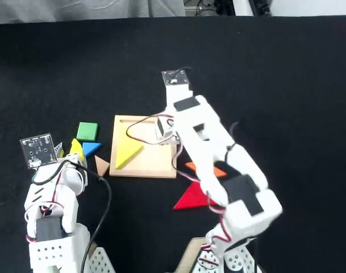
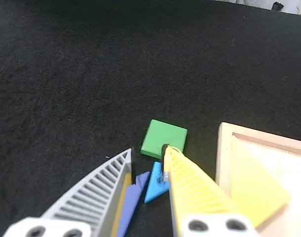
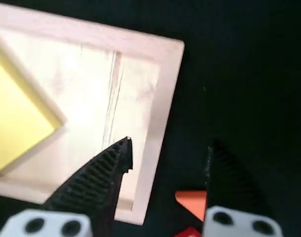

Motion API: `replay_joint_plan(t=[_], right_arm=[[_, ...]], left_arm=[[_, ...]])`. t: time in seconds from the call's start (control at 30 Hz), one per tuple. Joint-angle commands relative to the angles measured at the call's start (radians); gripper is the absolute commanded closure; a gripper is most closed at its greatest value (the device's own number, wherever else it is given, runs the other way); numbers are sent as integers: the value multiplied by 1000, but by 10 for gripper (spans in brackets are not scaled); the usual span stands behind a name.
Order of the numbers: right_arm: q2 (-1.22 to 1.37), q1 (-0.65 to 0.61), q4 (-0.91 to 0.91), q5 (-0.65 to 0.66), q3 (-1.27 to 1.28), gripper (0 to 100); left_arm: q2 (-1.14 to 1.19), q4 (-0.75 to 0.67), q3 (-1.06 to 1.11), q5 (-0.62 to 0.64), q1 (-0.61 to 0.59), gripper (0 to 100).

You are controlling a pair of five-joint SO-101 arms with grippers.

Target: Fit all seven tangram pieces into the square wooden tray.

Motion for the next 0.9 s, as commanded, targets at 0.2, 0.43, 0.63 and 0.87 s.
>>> replay_joint_plan(t=[0.2, 0.43, 0.63, 0.87], right_arm=[[134, -9, 9, -12, -122, 835], [140, 46, 11, -5, -116, 953], [134, 135, 40, 63, -120, 956], [134, 207, 44, 72, -119, 956]], left_arm=[[-6, -6, 4, -52, 36, 884], [-6, -6, 4, -52, 36, 884], [-6, -6, 4, -52, 36, 884], [-6, -6, 4, -52, 36, 884]])
